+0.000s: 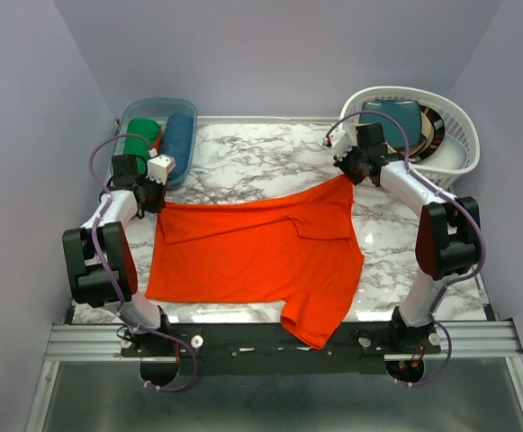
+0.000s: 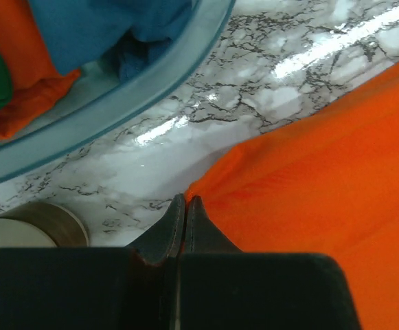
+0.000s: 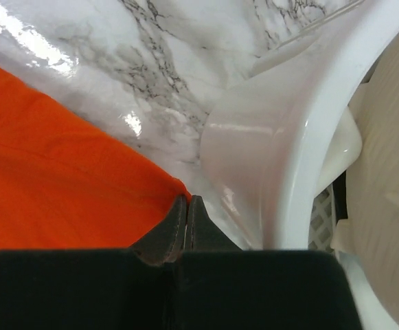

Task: Roll the t-shirts
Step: Fold the T-shirt at the center of the board.

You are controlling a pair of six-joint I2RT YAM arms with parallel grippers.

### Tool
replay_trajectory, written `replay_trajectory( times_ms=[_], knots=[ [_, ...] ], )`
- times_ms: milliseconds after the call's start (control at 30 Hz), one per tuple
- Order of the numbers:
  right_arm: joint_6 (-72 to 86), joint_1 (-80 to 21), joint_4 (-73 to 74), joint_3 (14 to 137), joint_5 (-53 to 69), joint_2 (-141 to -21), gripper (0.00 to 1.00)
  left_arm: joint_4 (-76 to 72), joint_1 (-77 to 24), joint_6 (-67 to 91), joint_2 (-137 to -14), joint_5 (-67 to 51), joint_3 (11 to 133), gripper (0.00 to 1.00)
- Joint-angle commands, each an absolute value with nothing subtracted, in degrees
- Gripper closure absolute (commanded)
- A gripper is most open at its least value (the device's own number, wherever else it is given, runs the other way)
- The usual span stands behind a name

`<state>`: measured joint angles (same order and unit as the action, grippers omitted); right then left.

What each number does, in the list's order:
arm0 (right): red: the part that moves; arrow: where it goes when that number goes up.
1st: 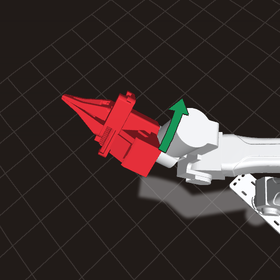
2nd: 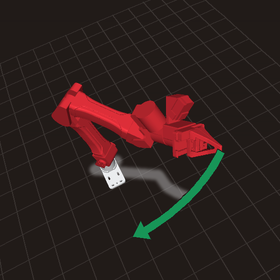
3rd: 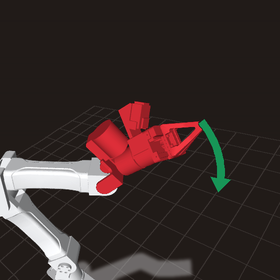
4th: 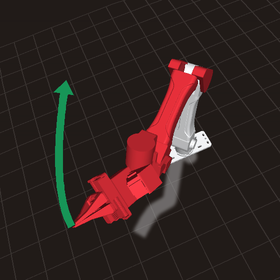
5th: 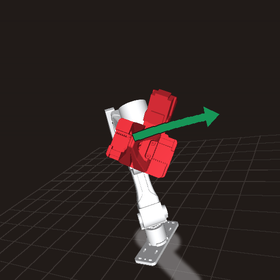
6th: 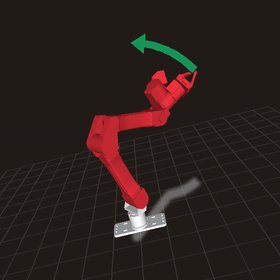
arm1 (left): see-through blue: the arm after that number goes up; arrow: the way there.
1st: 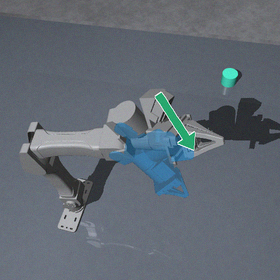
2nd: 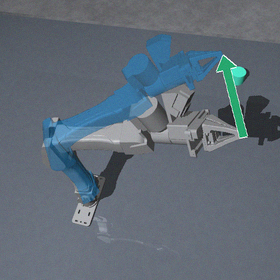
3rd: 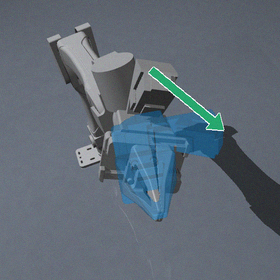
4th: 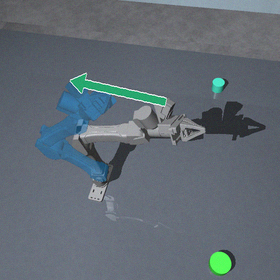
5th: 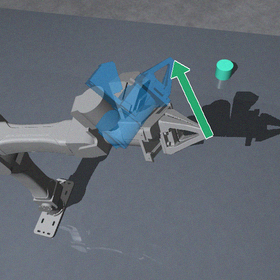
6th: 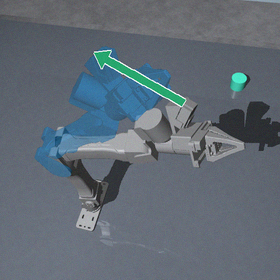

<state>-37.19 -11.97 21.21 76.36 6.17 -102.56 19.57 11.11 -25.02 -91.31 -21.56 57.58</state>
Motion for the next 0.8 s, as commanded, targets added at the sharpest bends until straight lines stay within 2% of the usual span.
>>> replay_trajectory(
  times_ms=[0, 233, 767],
  knots=[
    [-38.8, -11.9, 17.6, 79.8, 2.3, -105.9, 0.99, 15.1, 11.1, -23.9, -94.9, -18.3, 60.4, 1.00],
    [-40.1, -12.0, 14.3, 78.4, -2.4, -107.6, 0.99, 12.9, 11.0, -20.5, -97.3, -16.3, 63.5, 0.98],
    [-39.6, -12.0, 12.6, 70.7, -6.6, -102.4, 0.99, 10.7, 11.0, -16.3, -96.9, -17.0, 64.1, 1.00]
  ],
)
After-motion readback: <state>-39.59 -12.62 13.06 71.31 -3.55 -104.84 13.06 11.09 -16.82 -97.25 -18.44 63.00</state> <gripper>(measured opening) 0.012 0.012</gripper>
